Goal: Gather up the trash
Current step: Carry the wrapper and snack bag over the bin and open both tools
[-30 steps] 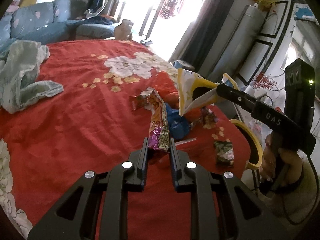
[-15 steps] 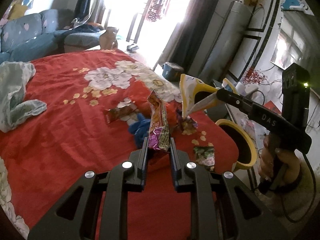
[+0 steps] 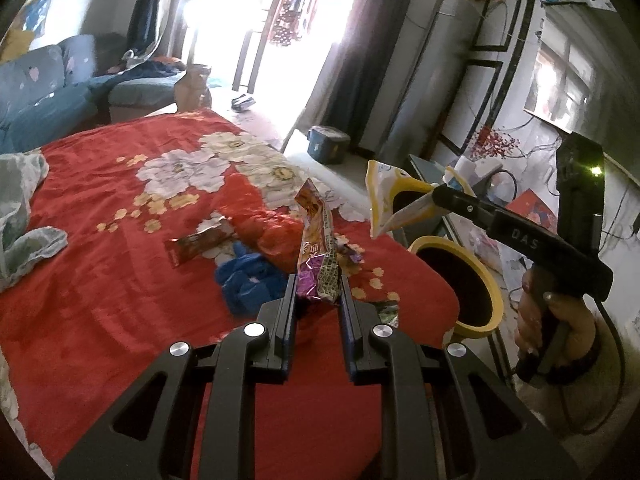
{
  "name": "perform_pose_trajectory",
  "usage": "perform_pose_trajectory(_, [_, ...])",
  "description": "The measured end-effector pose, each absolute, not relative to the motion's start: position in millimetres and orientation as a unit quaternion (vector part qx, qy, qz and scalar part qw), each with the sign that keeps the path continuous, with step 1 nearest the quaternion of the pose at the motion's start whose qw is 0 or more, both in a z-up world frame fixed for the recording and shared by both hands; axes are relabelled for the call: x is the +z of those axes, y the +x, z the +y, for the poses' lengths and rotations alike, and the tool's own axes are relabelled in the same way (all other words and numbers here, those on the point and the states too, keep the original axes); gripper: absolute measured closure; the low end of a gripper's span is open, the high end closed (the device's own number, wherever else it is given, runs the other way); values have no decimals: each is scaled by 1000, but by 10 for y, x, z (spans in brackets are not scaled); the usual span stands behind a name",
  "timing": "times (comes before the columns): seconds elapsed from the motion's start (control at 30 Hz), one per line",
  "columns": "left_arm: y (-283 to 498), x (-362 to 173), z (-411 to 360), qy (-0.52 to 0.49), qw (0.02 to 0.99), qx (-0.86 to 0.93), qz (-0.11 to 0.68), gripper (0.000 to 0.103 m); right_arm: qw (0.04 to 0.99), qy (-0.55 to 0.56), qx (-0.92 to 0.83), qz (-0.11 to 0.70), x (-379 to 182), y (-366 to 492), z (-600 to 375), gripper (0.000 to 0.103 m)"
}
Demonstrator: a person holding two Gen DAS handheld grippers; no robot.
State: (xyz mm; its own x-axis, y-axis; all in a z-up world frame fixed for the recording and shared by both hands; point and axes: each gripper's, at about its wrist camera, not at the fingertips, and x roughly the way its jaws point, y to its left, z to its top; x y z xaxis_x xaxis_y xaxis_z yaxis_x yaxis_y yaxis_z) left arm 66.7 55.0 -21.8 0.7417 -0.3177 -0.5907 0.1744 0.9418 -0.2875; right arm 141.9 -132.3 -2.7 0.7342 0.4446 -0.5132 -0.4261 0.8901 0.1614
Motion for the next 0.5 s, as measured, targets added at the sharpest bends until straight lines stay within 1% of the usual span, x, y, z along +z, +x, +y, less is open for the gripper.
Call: perform_pose_trajectory(0.5, [754,-179,225,-92,926,-160,330,85,939,29,193,283,-64,1427,-1722,72])
